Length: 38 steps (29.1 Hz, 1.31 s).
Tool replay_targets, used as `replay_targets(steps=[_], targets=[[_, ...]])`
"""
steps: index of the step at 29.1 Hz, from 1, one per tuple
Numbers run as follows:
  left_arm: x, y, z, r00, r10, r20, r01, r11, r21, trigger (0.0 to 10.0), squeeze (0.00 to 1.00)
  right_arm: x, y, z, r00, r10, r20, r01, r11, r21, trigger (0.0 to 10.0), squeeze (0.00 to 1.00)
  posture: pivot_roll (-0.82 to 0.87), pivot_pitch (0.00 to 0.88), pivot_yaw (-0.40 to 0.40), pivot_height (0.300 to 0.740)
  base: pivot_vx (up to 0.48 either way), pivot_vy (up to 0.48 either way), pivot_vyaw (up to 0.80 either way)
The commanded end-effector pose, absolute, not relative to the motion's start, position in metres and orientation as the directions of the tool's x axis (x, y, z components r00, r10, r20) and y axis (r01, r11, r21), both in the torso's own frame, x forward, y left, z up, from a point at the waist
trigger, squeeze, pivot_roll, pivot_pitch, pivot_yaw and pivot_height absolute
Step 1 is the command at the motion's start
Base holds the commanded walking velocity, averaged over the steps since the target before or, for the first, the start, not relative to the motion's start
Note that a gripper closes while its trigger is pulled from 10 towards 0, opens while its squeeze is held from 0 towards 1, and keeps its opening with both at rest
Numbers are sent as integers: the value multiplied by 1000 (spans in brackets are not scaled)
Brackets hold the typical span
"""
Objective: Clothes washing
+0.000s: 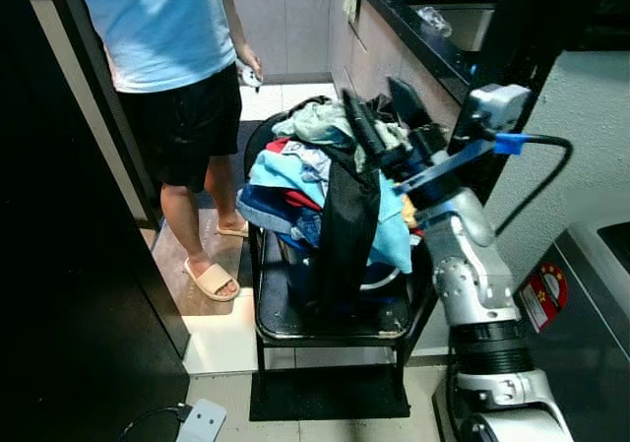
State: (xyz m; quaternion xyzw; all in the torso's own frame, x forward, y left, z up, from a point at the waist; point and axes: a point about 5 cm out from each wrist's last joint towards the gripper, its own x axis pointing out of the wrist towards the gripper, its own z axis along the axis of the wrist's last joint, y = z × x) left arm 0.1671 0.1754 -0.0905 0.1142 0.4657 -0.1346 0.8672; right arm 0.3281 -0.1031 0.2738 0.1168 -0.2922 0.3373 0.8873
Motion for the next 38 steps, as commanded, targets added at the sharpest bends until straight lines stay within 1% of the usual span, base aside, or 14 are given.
replay_targets(steps=[1, 2, 5, 8, 15, 27, 29, 31, 32, 33, 35, 36, 37, 38], targets=[[160, 175, -94, 500, -131, -856, 357, 932, 66, 10000, 0, 326, -95, 263, 624, 561, 544, -667, 745, -3, 10000, 0, 48, 30, -20, 740, 337, 0, 0], [160, 175, -94, 501, -132, -855, 357, 932, 66, 10000, 0, 325, -88, 255, 634, 582, 509, -670, 743, -15, 10000, 0, 47, 30, -19, 740, 480, 0, 0], [161, 175, -94, 502, -132, -855, 358, 931, 66, 10000, 0, 322, -81, 249, 643, 606, 468, -676, 737, -25, 10000, 0, 47, 33, -16, 740, 480, 0, 0], [161, 175, -94, 502, -132, -855, 359, 931, 66, 10000, 0, 322, -81, 249, 644, 608, 464, -676, 736, -26, 10000, 0, 47, 33, -16, 740, 480, 0, 0], [158, 175, -95, 496, -133, -858, 362, 930, 65, 10000, 0, 323, -89, 260, 655, 592, 470, -659, 752, -28, 10000, 0, 43, 38, -14, 740, 480, 0, 0], [158, 174, -95, 497, -135, -857, 359, 931, 62, 10000, 0, 321, -86, 263, 659, 604, 449, -652, 756, -61, 10000, 0, 45, 40, -16, 740, 458, 0, 0], [158, 174, -95, 496, -132, -858, 361, 930, 65, 10000, 0, 322, -84, 263, 670, 611, 421, -641, 762, -87, 10000, 0, 45, 42, -16, 740, 292, 0, 0], [157, 175, -95, 492, -115, -863, 355, 932, 78, 10000, 0, 327, -80, 253, 727, 618, 300, -592, 785, -182, 10000, 0, 44, 43, -17, 740, 0, 0, 0], [157, 175, -95, 492, -115, -863, 355, 932, 78, 10000, 0, 327, -80, 253, 727, 618, 300, -592, 785, -182, 10000, 0, 44, 43, -17, 740, 0, 0, 0], [157, 175, -96, 491, -113, -864, 351, 933, 77, 10000, 0, 327, -79, 247, 730, 637, 248, -605, 771, -200, 10000, 0, 47, 45, -19, 740, 0, 0, 0], [157, 175, -96, 491, -113, -864, 351, 933, 77, 10000, 0, 327, -79, 247, 730, 637, 248, -605, 771, -200, 10000, 0, 47, 45, -19, 740, 0, 0, 0], [156, 175, -96, 489, -114, -865, 348, 935, 74, 10000, 0, 325, -78, 241, 714, 671, 199, -634, 741, -221, 10000, 0, 49, 46, -19, 740, 0, 0, 0], [156, 175, -96, 489, -114, -865, 348, 935, 74, 10000, 0, 325, -78, 241, 714, 671, 199, -634, 741, -221, 10000, 0, 49, 46, -19, 740, 0, 0, 0], [155, 175, -96, 488, -116, -865, 347, 935, 70, 10000, 0, 321, -79, 238, 690, 705, 163, -667, 707, -235, 10000, 0, 47, 46, -19, 740, 0, 0, 0]])
